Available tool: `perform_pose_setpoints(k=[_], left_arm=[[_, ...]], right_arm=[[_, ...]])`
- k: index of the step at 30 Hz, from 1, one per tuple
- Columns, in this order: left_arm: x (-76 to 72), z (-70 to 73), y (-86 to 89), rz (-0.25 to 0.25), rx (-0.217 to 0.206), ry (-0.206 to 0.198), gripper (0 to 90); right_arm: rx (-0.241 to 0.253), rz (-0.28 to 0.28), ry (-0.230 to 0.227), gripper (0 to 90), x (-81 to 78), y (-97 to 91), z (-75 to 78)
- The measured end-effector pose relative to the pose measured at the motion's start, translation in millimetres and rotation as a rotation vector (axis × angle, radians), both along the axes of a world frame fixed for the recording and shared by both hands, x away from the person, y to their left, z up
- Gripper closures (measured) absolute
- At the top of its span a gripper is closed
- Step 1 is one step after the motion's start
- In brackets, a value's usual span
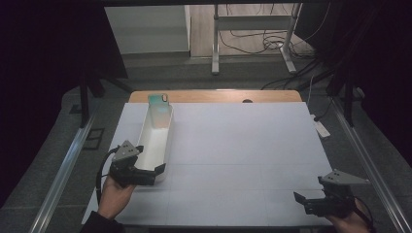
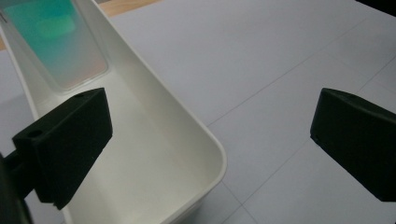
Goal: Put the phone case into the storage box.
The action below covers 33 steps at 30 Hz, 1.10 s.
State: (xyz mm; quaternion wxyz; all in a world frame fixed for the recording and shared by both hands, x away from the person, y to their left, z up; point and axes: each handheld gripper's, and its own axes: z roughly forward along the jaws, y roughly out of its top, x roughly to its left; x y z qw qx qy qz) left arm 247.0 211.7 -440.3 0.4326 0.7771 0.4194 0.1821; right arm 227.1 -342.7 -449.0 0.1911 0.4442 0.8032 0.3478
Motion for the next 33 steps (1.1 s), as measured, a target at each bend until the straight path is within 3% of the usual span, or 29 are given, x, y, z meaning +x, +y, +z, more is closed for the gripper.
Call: perform_pose_setpoints(k=[33], left_arm=[[-45.5,-12.3,19.9,0.078,0.066,0.006,0.0]], right_arm=[[-0.006,-0.001,0.002,0.0,0.1,0.7,-0.2]])
